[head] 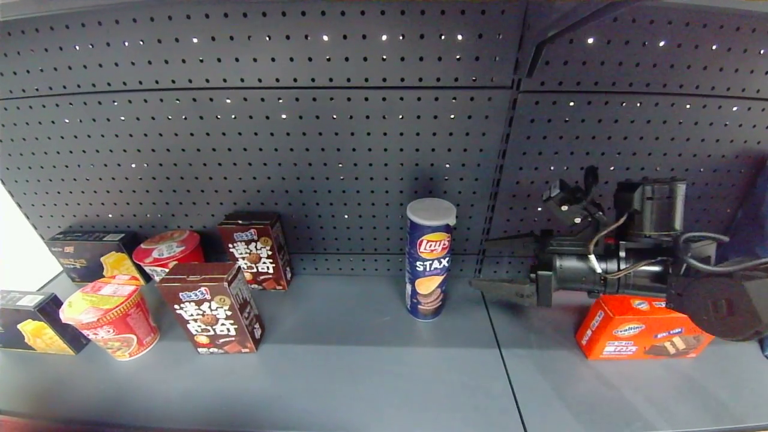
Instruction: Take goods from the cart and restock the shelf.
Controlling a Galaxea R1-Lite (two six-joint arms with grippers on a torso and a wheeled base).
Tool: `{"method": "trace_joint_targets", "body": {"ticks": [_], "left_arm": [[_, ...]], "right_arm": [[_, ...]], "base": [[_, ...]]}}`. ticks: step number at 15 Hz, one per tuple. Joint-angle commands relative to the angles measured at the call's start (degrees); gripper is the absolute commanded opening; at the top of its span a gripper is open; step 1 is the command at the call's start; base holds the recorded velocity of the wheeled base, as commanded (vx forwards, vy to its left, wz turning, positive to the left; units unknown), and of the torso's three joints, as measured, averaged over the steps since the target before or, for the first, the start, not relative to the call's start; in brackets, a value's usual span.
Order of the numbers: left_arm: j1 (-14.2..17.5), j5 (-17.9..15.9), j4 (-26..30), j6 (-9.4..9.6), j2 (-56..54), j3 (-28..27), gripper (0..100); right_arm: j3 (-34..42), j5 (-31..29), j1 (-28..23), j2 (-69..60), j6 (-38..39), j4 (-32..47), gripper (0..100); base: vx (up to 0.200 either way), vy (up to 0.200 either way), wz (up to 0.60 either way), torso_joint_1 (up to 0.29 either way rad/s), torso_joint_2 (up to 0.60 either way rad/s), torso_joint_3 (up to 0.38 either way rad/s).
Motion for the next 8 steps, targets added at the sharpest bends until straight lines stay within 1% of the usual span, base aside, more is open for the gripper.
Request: {"method": "trace_joint_targets", "body": {"ticks": [1, 3, 5, 8], "left_arm": [[-0.02, -0.02, -0.03, 0.01, -0.44, -0.17, 0], [-0.02, -0.02, -0.03, 0.01, -0.44, -0.52, 0], [-0.02, -0.11, -0.2, 0.1, -0.18, -1.05, 0], [-0.1, -0.11, -0.2, 0.1, -0.09, -1.05, 0]], "right_arm": [[-2.82, 0.09, 1.24, 5.17, -0.01, -0.21, 100], [-4.67, 0.09, 2.3, 7.46, -0.01, -0.56, 100], [-8.97, 0.01, 3.62, 11.59, 0.08, -0.73, 100], [-12.4, -0.08, 4.06, 14.84, 0.17, -0.73, 100]], "base": [[0.0, 0.0, 0.0, 0.0, 0.0, 0.0], [0.0, 0.0, 0.0, 0.0, 0.0, 0.0], [0.0, 0.0, 0.0, 0.0, 0.0, 0.0], [0.0, 0.0, 0.0, 0.0, 0.0, 0.0]]}}
